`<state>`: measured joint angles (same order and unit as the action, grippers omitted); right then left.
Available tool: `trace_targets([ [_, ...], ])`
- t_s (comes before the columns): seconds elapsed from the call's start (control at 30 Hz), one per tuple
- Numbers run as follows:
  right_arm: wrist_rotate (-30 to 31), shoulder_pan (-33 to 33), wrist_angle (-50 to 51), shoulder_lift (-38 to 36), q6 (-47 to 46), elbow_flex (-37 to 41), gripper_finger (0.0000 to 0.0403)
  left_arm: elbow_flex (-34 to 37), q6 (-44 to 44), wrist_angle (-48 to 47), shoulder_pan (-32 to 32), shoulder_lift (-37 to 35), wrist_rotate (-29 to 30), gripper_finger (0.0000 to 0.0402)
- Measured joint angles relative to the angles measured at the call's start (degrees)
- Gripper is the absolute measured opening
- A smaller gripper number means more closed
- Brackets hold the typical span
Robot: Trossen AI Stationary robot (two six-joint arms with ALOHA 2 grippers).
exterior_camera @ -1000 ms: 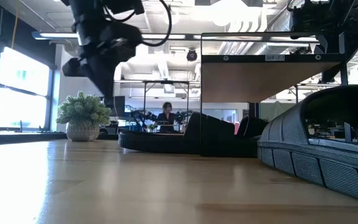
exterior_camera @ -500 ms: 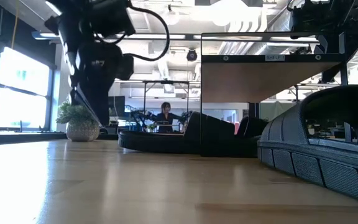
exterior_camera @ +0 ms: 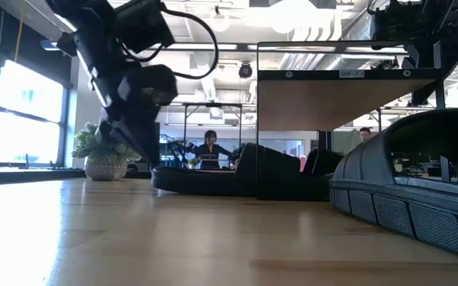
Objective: Pick and place slides into the shelf
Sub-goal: Put the black slipper under the shelf
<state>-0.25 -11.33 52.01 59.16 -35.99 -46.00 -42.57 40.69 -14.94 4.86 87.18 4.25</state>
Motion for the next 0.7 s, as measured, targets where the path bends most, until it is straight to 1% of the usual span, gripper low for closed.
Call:
trace_targets([
  [0.13,-0.1,0.0,0.0,0.0,0.0,0.0,0.0,-0.3,2.6,0.4,0.0,1.3,0.3,0.0],
  [0.2,-0.3,0.0,0.0,0.0,0.0,0.0,0.0,-0.2,3.1,-0.8,0.0,1.7,0.3,0.0],
  [0.4,-0.3,0.0,0.0,0.0,0.2,0.0,0.0,-0.3,3.4,1.6,0.0,3.0,0.4,0.0],
  [0.57,-0.3,0.0,0.0,0.0,0.2,0.0,0.0,-0.6,3.4,1.5,0.0,2.9,0.6,0.0],
  [0.7,-0.3,0.0,0.0,0.0,0.2,0.0,0.0,-0.6,2.8,2.6,0.0,2.7,-0.7,0.0],
])
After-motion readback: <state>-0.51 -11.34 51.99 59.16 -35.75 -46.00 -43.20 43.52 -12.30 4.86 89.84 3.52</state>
